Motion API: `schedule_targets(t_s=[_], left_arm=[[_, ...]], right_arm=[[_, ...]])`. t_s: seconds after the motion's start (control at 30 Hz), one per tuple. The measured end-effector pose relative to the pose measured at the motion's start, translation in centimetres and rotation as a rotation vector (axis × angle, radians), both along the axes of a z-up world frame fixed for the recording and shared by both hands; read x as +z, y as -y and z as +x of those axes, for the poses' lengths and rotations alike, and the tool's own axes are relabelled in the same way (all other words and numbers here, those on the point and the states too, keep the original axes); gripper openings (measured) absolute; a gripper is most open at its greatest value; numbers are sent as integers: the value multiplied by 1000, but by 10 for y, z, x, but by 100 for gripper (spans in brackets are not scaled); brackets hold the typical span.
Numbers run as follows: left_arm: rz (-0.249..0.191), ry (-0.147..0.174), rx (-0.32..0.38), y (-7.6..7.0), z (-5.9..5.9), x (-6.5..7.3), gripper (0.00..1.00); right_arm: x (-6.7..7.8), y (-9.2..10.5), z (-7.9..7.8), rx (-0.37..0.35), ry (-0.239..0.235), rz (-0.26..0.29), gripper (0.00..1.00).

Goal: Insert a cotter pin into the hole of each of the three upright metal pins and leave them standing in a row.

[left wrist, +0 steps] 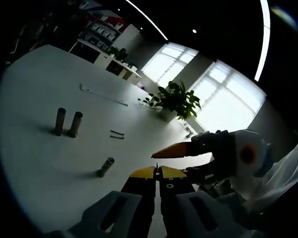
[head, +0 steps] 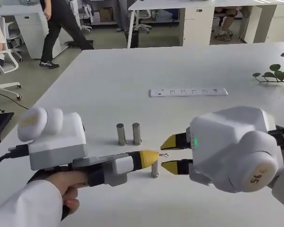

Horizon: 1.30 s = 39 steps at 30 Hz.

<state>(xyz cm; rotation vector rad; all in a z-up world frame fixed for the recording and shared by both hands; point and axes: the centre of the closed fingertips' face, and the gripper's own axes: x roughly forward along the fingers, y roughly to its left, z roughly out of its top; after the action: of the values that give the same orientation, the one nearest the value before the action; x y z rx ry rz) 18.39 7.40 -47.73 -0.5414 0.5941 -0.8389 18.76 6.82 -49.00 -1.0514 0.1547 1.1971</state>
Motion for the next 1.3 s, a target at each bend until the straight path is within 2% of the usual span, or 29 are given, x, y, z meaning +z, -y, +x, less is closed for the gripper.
schedule_targets(t_s=[0.07, 0.17, 0.27, 0.3, 0.43, 0.47, 0.5, 0.53, 0.6, 0.63, 0.67, 0.7, 0.73, 0.83, 0.97, 1.03, 1.3], left_arm=[[15, 22, -8, -1, 0, 2, 0], [37, 58, -32, -1, -1, 4, 0], [72, 94, -75, 0, -6, 5, 0], [106, 136, -95, -1, -7, 5, 0], [134, 222, -150, 3, -12, 12, 0], [136, 227, -159, 3, -13, 12, 0], [127, 230, -209, 7, -21, 15, 0], [133, 251, -233, 8, -24, 16, 0], [172, 307, -279, 8, -29, 17, 0], [181, 316, -286, 8, -29, 17, 0], [199, 338, -291, 7, -29, 17, 0], [211, 343, -303, 6, -31, 17, 0], [206, 335, -299, 6, -31, 17, 0], [206, 359, -321, 6, -35, 18, 0], [251, 400, -356, 6, -38, 13, 0], [255, 404, -366, 7, -40, 12, 0], [300, 446, -410, 6, -43, 4, 0]], right_arm=[[0, 4, 0, -21, -39, 21, 12], [-1, 9, 2, -37, -72, 37, 16], [-4, 15, 3, -66, -121, 54, 16], [-5, 15, 0, -68, -165, 78, 15], [1, 7, -10, -70, -309, 197, 15], [1, 7, -11, -71, -317, 206, 15], [3, 5, -12, -70, -344, 230, 15], [3, 5, -12, -68, -349, 232, 14], [2, 3, -15, -66, -390, 252, 12], [2, 2, -17, -63, -407, 259, 12], [3, 1, -17, -68, -417, 277, 13], [2, 1, -19, -63, -430, 280, 13], [0, 0, -22, -60, -457, 280, 13], [-5, 0, -24, -59, -455, 264, 11], [-6, -1, -33, -41, -492, 270, 6], [-8, -2, -37, -31, -506, 263, 0], [-15, -2, -43, -13, -528, 230, 0]])
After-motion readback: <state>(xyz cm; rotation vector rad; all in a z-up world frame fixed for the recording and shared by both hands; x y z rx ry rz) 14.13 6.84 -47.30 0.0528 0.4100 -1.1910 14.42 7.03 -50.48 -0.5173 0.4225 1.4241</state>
